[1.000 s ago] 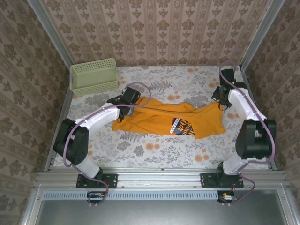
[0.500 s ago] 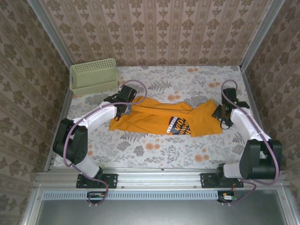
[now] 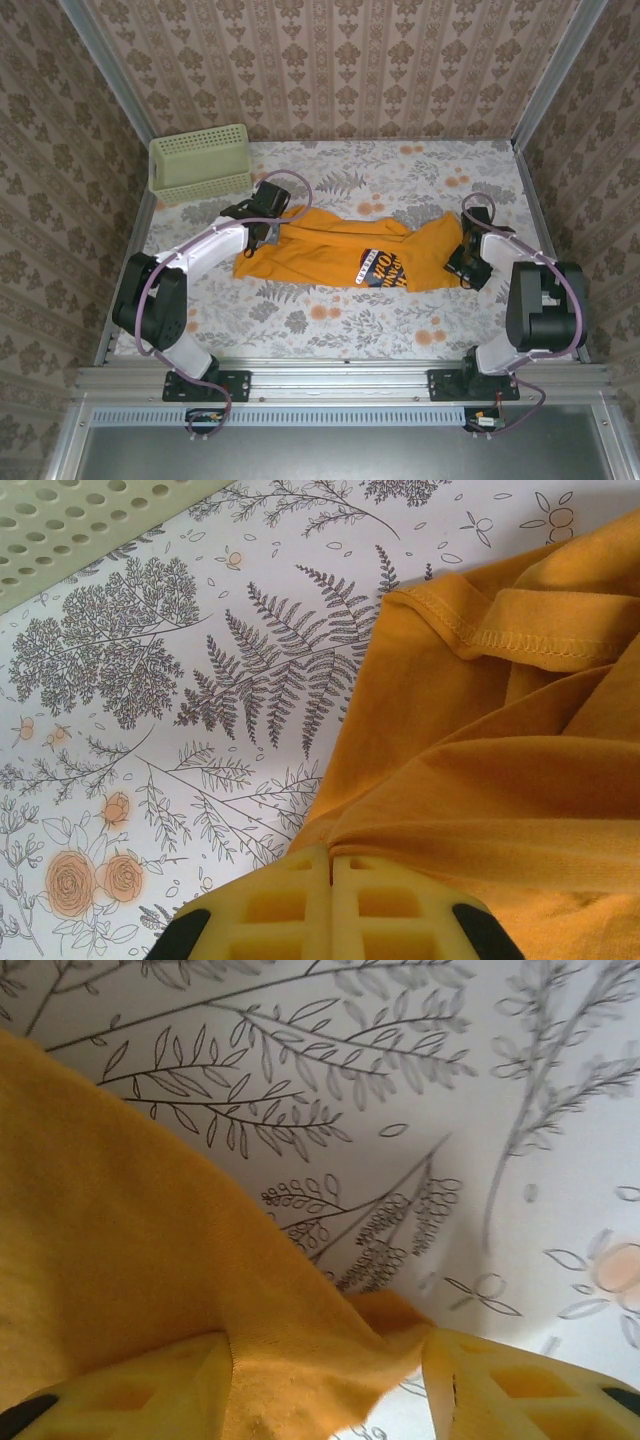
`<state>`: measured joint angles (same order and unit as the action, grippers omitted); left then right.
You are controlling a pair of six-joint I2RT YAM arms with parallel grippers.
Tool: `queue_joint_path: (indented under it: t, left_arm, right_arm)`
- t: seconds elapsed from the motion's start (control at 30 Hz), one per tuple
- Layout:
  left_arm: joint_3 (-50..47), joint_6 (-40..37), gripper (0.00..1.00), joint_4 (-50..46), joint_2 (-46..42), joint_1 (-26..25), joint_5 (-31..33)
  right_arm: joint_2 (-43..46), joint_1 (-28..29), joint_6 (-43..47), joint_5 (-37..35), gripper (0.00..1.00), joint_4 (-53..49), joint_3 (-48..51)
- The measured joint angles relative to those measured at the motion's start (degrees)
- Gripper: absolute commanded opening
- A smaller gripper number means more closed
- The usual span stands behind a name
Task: Fold the inside-out t-shirt
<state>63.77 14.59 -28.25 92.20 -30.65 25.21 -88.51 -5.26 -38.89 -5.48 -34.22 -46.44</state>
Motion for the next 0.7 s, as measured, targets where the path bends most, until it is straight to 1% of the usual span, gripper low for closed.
queue_joint_path:
  t: [0.17, 0.2, 0.27, 0.33, 0.47, 0.57, 0.7]
  left_arm:
    - [0.0, 0.2, 0.00, 0.0, -0.1, 0.0, 0.0]
    - [0.0, 0.2, 0.00, -0.1, -0.2, 0.0, 0.0]
    - [0.0, 0.2, 0.00, -0.2, -0.8, 0.0, 0.0]
    - [0.0, 0.2, 0.00, -0.7, -1.9, 0.0, 0.0]
    - [0.2, 0.1, 0.00, -2.8, -6.1, -0.1, 0.6]
    - [1.3, -0.3, 0.00, -5.1, -11.2, -0.9, 2.9]
    - [5.1, -1.5, 0.00, -7.3, -18.8, -3.7, 7.0]
  right_arm:
    - [-0.3, -0.1, -0.8, 0.8, 0.05, 1.4, 0.0]
    - [0.0, -0.1, -0.9, 0.8, 0.00, 1.4, 0.0]
    - [1.7, -0.1, -0.6, 0.5, 0.00, 0.9, 0.0]
    - [5.3, -0.2, -0.8, -0.5, 0.00, -0.1, 0.0]
    - [19.1, -0.7, -0.7, -3.4, 0.00, -5.7, -2.0]
    - [29.2, -1.0, -0.3, -6.3, 0.00, -11.5, -8.9]
    - [38.8, -1.2, 0.1, -10.4, 0.00, -18.9, -24.0]
